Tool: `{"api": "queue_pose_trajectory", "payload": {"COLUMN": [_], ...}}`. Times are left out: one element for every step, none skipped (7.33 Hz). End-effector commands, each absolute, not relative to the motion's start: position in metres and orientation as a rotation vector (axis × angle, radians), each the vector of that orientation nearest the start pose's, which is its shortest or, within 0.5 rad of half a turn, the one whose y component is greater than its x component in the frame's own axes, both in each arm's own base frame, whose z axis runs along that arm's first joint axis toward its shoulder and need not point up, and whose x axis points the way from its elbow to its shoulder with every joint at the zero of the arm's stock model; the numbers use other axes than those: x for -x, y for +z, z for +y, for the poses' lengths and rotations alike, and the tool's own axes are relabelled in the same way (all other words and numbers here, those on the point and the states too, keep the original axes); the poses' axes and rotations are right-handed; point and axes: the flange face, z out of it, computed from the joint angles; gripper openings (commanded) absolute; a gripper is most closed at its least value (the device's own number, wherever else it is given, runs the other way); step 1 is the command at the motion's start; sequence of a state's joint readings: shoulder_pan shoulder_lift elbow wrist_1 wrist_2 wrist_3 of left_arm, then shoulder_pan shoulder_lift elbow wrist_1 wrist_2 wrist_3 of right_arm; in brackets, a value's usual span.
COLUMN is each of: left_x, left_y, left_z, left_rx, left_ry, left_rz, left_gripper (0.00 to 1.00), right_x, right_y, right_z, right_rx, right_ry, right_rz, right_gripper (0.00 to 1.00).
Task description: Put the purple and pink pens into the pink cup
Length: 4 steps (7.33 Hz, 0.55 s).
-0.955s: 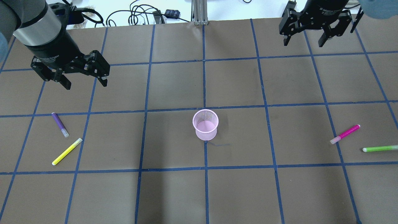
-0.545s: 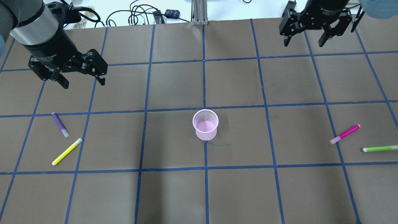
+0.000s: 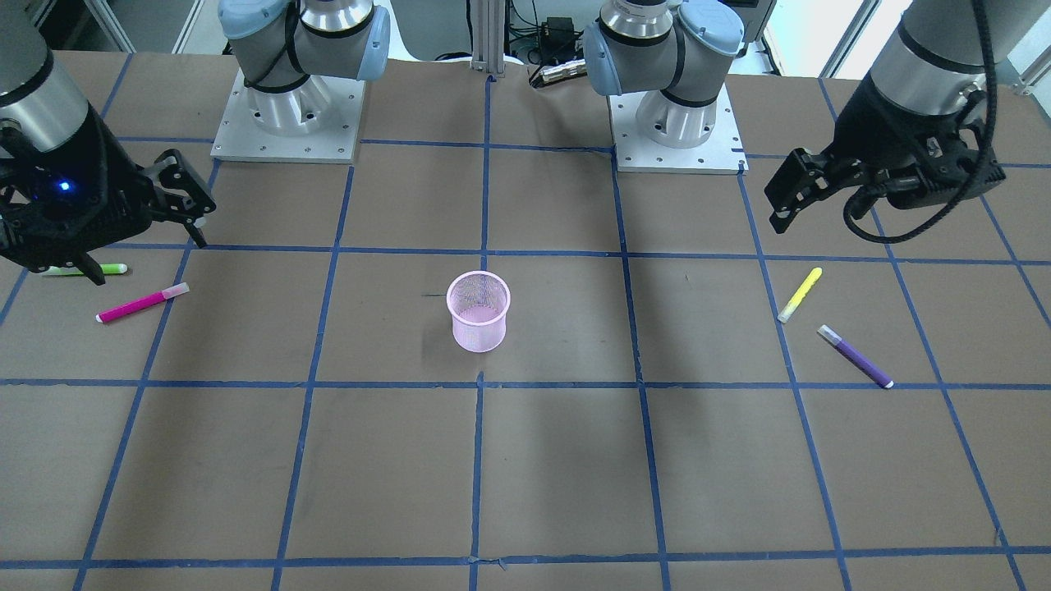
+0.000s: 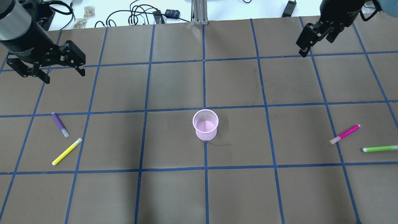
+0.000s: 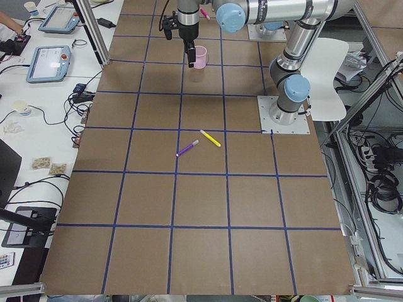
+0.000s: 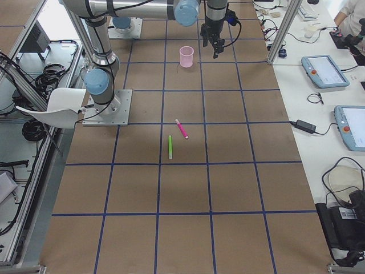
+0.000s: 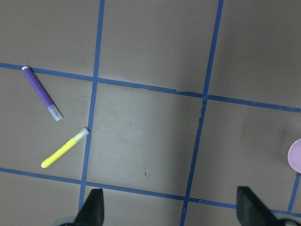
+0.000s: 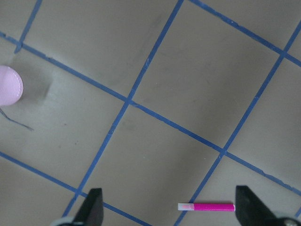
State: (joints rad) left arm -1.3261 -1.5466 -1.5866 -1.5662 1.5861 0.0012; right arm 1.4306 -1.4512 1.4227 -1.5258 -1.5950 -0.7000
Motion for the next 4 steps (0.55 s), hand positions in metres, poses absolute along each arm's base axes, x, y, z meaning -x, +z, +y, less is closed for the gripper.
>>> {"api": "queue_pose_trajectory", "payload": {"left_x": [-0.047,-0.081,-0.109,-0.126], "left_y": [0.479,0.471,0.460,0.440], "left_z": [-0.509,-0.510,-0.515,-0.524], "left_rx": [0.520,0.627,0.709,0.731], "left_ry": [0.008,0.032,0.027,0.005], "left_rz": [3.086,3.072,3.074,3.056], "left_gripper": [1.00,1.00,1.00,1.00], "right_x": [0.005,0.035,0.080,0.136], "right_y": [0.493,0.491,0.486,0.468], "right_z": [-0.540,-0.538,-0.533,-0.518], "right_rx": [1.204,1.371,1.511,1.591], "right_ry": [0.167,0.174,0.166,0.162], "right_rz": [2.859,2.757,2.659,2.555], "right_gripper": [1.00,1.00,1.00,1.00]}}
